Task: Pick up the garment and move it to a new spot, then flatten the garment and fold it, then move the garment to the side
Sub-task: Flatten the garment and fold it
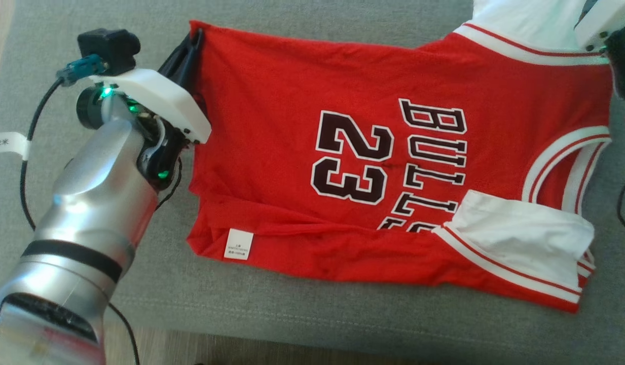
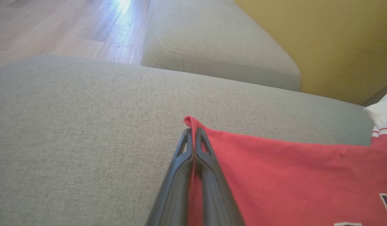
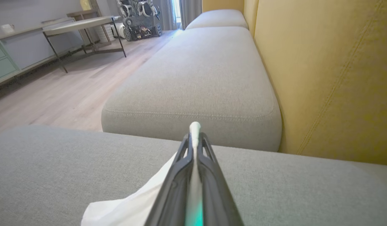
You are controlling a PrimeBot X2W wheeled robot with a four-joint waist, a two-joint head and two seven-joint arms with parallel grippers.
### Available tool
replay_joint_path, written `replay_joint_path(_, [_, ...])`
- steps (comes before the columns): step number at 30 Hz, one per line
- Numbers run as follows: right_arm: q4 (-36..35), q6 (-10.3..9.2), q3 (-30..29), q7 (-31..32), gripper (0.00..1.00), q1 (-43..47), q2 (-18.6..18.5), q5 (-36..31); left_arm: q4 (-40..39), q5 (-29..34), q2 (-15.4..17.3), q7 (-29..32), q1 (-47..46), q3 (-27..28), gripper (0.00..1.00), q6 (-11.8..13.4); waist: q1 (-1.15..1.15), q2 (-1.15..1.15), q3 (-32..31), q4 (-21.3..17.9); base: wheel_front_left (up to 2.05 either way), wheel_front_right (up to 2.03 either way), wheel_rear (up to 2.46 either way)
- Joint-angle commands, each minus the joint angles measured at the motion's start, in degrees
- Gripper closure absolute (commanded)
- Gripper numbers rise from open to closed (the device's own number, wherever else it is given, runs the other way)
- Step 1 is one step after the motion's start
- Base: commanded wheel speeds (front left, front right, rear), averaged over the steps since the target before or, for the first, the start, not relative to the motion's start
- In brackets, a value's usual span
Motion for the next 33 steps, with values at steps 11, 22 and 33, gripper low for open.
replay_joint_path(11, [-18.5,0.2,0.3,1.9,1.0,15.6,-0.3,11.5,-6.8,-2.7,5.7,-0.7,5.5,3.1,1.0,0.0,0.0,0.0,-3.0,-2.3,0.0,0.0,0.0])
replay_joint_path(22, [-49.1,0.2,-9.3,10.3,1.0,46.5,4.4,20.3,-18.6,-2.3,10.5,-0.7,18.2,9.9,1.0,1.8,0.0,0.0,-3.8,-5.0,0.0,0.0,0.0])
replay_joint_path(33, [-61.3,0.2,-17.1,15.9,1.0,65.7,14.2,17.9,-30.3,-2.2,14.5,-0.7,30.2,15.4,1.0,6.3,0.0,0.0,-4.1,-6.7,0.0,0.0,0.0])
